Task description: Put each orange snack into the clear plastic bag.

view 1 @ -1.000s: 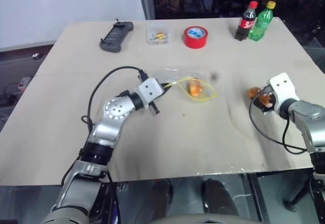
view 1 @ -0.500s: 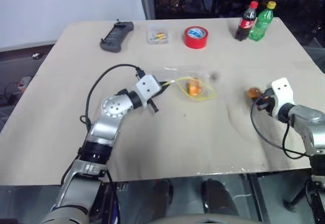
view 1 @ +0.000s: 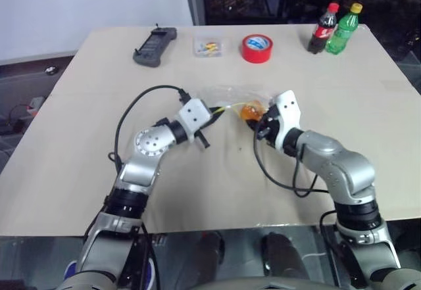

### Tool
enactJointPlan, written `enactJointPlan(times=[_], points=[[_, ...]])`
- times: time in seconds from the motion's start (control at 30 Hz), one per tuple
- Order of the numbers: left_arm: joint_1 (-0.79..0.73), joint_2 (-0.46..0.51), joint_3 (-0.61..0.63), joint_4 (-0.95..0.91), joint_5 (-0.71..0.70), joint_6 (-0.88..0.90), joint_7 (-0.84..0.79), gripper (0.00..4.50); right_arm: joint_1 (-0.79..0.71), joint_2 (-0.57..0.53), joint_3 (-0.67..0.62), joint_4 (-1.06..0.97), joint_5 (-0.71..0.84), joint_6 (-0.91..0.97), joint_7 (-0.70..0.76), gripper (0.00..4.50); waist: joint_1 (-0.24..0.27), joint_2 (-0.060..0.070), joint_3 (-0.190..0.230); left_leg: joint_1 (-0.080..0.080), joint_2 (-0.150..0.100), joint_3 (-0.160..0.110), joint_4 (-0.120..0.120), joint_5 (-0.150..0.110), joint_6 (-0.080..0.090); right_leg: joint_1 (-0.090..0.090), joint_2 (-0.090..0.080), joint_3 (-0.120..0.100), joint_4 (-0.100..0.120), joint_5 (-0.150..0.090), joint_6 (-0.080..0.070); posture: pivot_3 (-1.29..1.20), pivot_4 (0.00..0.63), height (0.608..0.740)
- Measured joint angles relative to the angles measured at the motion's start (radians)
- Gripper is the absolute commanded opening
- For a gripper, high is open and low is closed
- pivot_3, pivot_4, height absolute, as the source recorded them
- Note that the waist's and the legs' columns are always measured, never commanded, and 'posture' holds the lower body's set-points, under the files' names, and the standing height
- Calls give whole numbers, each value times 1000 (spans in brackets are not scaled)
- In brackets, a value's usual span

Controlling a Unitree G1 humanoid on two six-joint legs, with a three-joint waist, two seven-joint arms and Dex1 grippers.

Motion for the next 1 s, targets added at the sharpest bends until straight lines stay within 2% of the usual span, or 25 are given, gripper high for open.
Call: enactJointPlan(times=[0.27,0.53,0.57,0.67,0.77,0.87,1.0], points=[[85,35,-2,-34,-7,-43,-48,0,-55,3,56,168,-92,-113,32,586,-14,0,0,1,1,1,0,0,0,0,1,1,1,0,0,0,150,740],[127,74,-1,-34,4,-78,-52,0,-127,78,155,369,-173,-321,140,586,-13,1,0,1,1,1,-1,0,0,0,1,1,0,0,0,0,150,740],[130,76,0,-34,4,-82,-51,0,-146,85,166,406,-189,-353,150,1273,-13,1,0,1,1,1,-1,0,0,0,1,1,1,0,0,0,150,740],[134,76,4,-35,2,-84,-45,0,-186,110,170,482,-221,-419,167,2474,-12,1,0,1,1,0,-1,0,0,0,1,0,1,0,0,0,150,740],[144,74,18,-41,-4,-71,-31,0,-193,123,169,531,-248,-469,173,3988,-13,1,0,1,1,0,-1,0,0,-1,1,1,0,0,0,0,150,740],[156,51,47,-69,-45,-3,-10,0,-186,98,169,518,-265,-497,192,3988,-12,1,0,1,1,0,-1,0,0,-1,1,1,1,0,0,0,150,740],[145,32,107,-93,-112,112,21,0,-90,-62,173,307,-263,-518,309,3988,-7,1,0,0,0,-1,-1,0,0,0,1,0,-1,0,0,0,150,740]])
